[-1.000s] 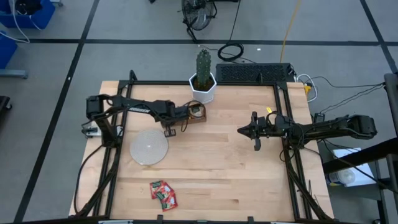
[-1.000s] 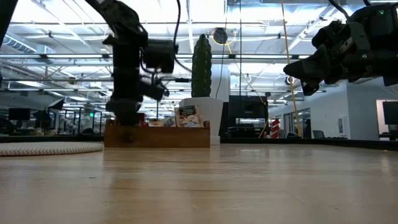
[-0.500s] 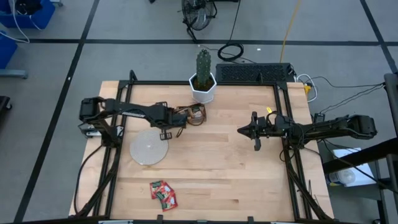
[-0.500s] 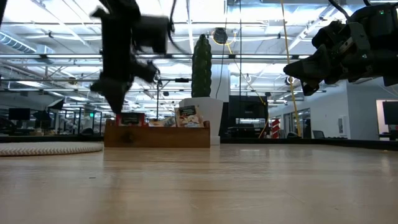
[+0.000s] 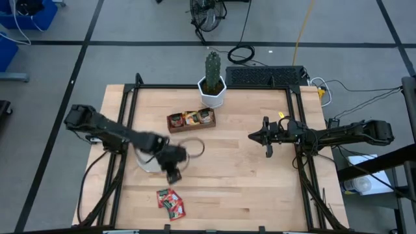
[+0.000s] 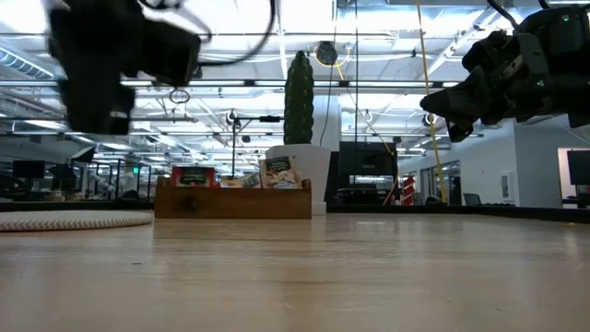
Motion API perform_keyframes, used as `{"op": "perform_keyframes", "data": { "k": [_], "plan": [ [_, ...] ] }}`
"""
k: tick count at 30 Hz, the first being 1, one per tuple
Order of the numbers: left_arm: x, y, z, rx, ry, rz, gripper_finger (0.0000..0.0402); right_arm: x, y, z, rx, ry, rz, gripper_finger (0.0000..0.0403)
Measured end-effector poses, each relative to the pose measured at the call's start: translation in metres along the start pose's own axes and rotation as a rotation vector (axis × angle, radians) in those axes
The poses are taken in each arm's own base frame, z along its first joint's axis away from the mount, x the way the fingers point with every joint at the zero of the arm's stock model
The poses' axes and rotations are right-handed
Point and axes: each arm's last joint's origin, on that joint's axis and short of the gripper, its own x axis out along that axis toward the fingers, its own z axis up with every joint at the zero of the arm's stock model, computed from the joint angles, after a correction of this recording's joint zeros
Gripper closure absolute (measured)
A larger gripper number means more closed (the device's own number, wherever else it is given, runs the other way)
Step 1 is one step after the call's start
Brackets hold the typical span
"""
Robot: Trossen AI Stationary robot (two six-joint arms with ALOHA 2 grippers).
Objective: Pick & Place Tea
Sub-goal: Put the red tea bag into the left section of the wooden organizer
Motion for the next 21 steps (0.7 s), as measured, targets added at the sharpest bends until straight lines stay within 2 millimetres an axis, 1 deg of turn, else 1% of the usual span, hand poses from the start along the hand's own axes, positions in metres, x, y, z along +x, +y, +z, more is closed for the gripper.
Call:
{"op": "perform_keyframes", "data": {
  "k": [2, 4, 7, 10, 12, 14, 17, 19, 21],
  "plan": [
    [0.015, -0.018, -0.012, -0.029, 0.003, -0.164, 0.0254, 0.0, 0.0, 0.0, 0.0, 0.001, 0.0, 0.0403],
    [0.026, -0.029, -0.027, -0.077, 0.016, -0.229, 0.0207, 0.0, 0.0, 0.0, 0.0, 0.0, 0.0, 0.0403],
    [0.036, -0.044, -0.051, -0.103, -0.03, -0.192, 0.015, 0.0, 0.0, 0.0, 0.0, 0.001, 0.0, 0.0403],
    [0.045, -0.055, -0.079, -0.107, -0.048, -0.118, 0.0117, 0.0, 0.0, 0.0, 0.001, 0.003, 0.0, 0.0403],
    [0.048, -0.068, -0.086, -0.114, -0.049, -0.136, 0.0107, 0.0, 0.0, 0.0, 0.0, 0.0, 0.0, 0.0403],
    [0.046, -0.085, -0.088, -0.12, -0.056, -0.167, 0.0104, 0.0, 0.0, 0.0, 0.0, 0.001, 0.0, 0.0403],
    [0.045, -0.117, -0.08, -0.098, -0.067, -0.22, 0.0108, 0.0, 0.0, 0.0, 0.0, 0.001, 0.0, 0.0403],
    [0.048, -0.137, -0.078, -0.033, -0.049, -0.171, 0.0116, 0.0, 0.0, 0.0, 0.0, 0.0, 0.0, 0.0403],
    [0.054, -0.152, -0.074, 0.031, 0.007, -0.062, 0.0127, 0.0, 0.0, 0.0, 0.0, 0.001, 0.001, 0.0403]
  ]
}}
